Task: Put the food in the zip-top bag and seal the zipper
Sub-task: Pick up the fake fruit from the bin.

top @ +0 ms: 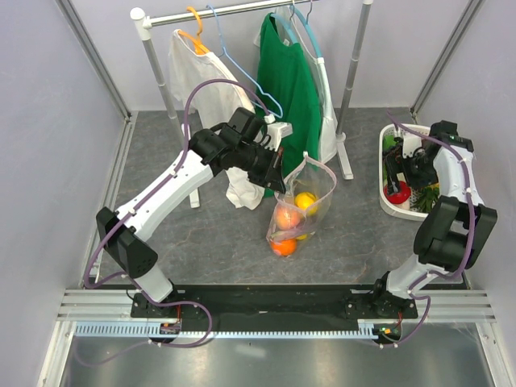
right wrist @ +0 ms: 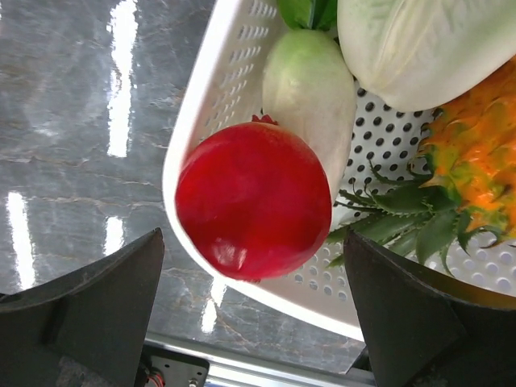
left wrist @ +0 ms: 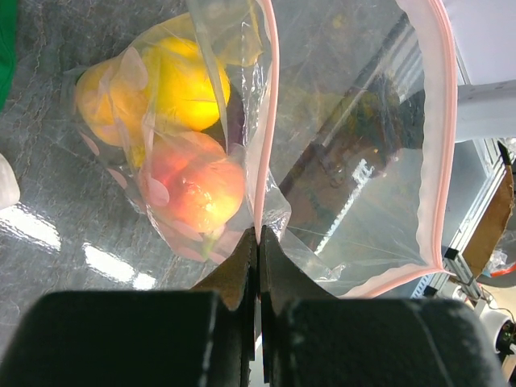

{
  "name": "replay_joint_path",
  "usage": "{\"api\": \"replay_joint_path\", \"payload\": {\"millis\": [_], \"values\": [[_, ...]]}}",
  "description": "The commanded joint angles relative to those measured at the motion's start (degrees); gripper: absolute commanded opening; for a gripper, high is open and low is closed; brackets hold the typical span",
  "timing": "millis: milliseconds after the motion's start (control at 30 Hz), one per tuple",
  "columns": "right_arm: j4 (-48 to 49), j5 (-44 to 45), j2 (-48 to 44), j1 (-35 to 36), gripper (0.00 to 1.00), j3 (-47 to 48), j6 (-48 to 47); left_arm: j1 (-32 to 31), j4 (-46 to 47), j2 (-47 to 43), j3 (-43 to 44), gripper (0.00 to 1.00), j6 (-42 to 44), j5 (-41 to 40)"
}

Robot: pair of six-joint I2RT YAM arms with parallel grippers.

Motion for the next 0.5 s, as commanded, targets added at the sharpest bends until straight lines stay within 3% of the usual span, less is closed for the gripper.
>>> {"api": "replay_joint_path", "payload": {"millis": [0,200,467], "values": [[4.61,2.26,0.93,0.08,0.98,-2.76,0.52,0.25,2.1,-3.24,-0.73,0.02,1.68,0.93],[5.06,0.15,1.81,0.08,0.92,-3.12,1.84,0.34,2.1,-3.6,-1.61,0.02,2.12,0.67],[0.75,-2.39,1.2,-0.8,0.69,4.61,3.07,0.34,2.27,-3.68,-2.05,0.02,2.3,0.67]]}}
